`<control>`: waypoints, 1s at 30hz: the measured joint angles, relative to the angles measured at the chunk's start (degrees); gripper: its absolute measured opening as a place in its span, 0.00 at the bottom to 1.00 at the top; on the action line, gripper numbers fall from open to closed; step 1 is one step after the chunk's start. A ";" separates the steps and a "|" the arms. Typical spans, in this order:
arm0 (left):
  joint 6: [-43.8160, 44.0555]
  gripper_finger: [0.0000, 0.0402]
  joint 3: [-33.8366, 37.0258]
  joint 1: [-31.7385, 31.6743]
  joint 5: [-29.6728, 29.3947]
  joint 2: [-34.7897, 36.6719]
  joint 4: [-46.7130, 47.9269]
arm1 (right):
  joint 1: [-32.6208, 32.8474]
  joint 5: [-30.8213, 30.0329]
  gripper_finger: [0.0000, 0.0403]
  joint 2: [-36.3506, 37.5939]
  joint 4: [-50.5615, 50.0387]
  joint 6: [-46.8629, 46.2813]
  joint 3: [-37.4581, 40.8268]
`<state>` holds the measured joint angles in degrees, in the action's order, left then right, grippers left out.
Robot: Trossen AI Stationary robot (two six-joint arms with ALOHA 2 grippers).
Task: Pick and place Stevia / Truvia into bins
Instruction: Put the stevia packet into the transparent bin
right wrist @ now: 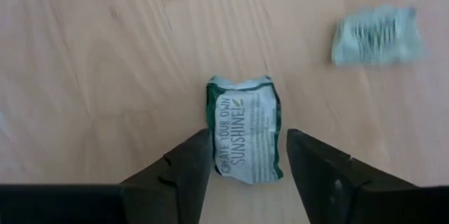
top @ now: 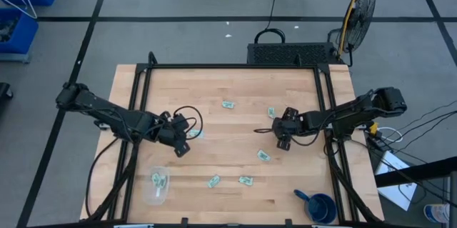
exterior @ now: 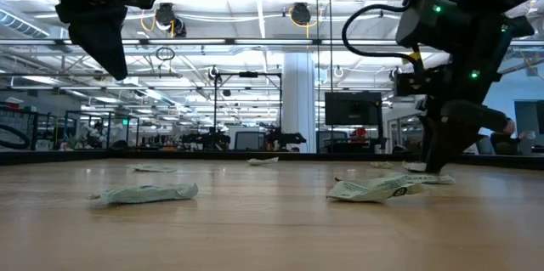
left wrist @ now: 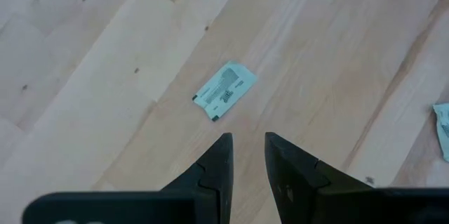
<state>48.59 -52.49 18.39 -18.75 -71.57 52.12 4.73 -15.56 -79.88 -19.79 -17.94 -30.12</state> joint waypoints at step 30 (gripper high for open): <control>-4.40 0.22 0.00 0.00 -4.33 0.00 -9.62 | -0.09 8.41 0.12 -0.41 59.84 2.44 13.67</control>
<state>44.19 -52.49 18.39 -23.08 -71.57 42.50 4.64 -7.15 -80.29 40.05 -15.50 -16.45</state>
